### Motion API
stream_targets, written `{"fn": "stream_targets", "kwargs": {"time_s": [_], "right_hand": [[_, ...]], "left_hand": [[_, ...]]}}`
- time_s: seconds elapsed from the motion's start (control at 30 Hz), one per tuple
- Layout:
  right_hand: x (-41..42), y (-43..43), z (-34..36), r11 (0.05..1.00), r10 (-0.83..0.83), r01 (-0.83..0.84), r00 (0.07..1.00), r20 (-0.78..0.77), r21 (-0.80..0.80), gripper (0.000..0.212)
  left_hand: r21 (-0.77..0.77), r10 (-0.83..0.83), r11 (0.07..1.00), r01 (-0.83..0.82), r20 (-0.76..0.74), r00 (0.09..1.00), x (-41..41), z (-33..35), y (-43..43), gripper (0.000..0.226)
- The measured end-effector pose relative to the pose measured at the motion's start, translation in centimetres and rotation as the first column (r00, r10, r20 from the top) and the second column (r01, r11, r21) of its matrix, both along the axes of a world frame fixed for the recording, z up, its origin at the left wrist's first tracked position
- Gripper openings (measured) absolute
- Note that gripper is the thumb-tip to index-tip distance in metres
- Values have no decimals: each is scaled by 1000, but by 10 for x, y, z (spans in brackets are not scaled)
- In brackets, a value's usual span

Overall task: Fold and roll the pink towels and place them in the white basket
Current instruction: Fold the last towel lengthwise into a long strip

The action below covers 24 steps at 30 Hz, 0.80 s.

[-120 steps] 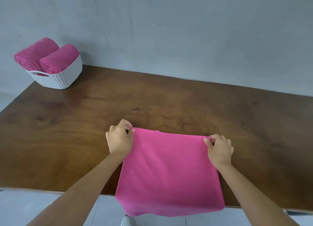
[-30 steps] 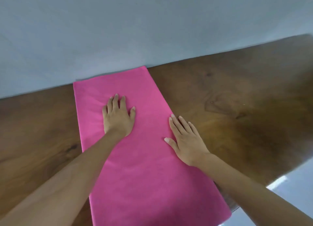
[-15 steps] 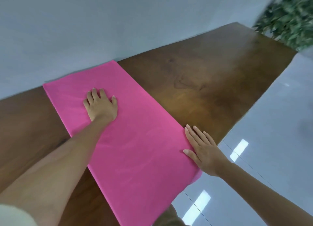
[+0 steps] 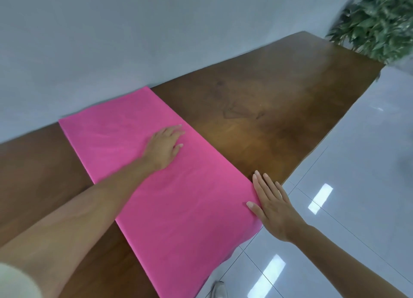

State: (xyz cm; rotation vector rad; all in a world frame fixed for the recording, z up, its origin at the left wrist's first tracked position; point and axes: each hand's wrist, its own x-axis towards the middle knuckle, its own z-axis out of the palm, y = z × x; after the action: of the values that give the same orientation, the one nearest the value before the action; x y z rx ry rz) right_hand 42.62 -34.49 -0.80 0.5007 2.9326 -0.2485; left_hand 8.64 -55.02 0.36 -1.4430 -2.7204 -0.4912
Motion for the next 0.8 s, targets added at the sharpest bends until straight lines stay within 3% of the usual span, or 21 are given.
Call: {"fn": "stream_targets", "kwargs": {"time_s": [0.13,0.23,0.3,0.4,0.47,0.53,0.7,0.8], "right_hand": [[-1,1,0,999,-6,5,1000,-16,-40,89],[-2,2,-3,994,-13,8,999,-45,-105,96],[-4,7,-2,970,-59,34,994,-97,-239,97],[-6,14,2,906,-171,73,965,-200,-417,58],[-6,16,2,914,-186,86,957,-222,-396,37],[-4,15,2,921,-196,105,957,-213,-376,32],[4,22,10,944,-144,73,969,-201,-322,72],[14,21,3,959,-170,96,947,-272,-265,71]], "left_hand": [[-66,-239,969,240,26,971,10,24,39,43],[-229,-237,941,248,76,969,8,43,66,42],[-302,-198,928,218,96,976,2,50,76,39],[-359,-148,915,182,118,982,-6,56,85,24],[-389,-106,910,144,118,987,-9,58,88,14],[-417,-59,903,104,119,991,-10,57,88,18],[-481,49,876,-30,27,998,-7,55,83,25],[-467,118,879,-96,18,993,-6,53,76,35]]}}
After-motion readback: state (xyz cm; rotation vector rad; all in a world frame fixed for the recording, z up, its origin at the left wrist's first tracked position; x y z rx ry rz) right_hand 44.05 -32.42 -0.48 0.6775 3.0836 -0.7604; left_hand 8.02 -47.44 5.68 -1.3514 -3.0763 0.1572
